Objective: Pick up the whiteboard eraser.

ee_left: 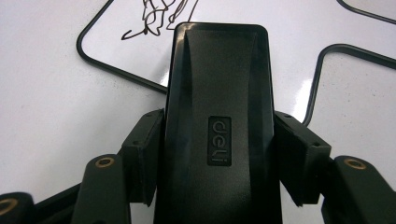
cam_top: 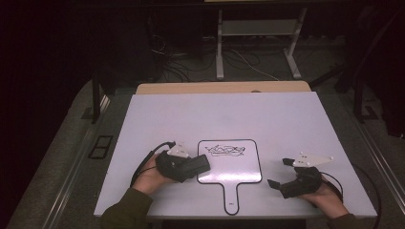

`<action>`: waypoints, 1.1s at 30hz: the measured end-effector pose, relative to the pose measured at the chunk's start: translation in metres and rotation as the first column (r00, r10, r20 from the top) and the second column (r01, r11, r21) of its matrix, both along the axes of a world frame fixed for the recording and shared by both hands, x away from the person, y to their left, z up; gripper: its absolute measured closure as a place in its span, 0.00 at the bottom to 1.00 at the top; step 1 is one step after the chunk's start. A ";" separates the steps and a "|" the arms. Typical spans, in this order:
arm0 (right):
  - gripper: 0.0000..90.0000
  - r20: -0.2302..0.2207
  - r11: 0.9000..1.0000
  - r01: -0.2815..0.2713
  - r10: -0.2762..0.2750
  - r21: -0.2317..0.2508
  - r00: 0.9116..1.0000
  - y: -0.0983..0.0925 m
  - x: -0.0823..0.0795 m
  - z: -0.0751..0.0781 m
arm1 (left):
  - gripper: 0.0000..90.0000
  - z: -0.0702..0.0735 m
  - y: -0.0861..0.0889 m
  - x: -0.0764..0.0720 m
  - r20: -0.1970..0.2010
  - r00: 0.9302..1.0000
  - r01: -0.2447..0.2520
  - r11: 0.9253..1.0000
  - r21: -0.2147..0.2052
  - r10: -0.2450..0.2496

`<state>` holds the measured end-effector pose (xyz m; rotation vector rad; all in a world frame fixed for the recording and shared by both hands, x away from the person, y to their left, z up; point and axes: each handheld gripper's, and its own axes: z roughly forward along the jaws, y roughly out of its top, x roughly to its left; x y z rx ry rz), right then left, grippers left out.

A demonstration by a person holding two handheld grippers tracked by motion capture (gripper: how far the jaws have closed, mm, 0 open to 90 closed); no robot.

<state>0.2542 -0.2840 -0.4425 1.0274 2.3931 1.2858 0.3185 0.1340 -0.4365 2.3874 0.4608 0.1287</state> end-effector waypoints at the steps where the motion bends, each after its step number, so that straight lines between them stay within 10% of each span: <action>1: 0.00 0.000 1.000 0.000 0.000 0.000 1.000 0.000 0.000 0.000 | 0.42 0.000 0.000 0.000 -0.002 1.000 0.000 1.000 0.001 0.000; 33: 0.00 -0.011 1.000 0.011 -0.011 0.007 1.000 -0.002 0.003 -0.001 | 0.43 0.004 0.004 0.003 -0.059 0.996 -0.060 0.998 0.007 0.060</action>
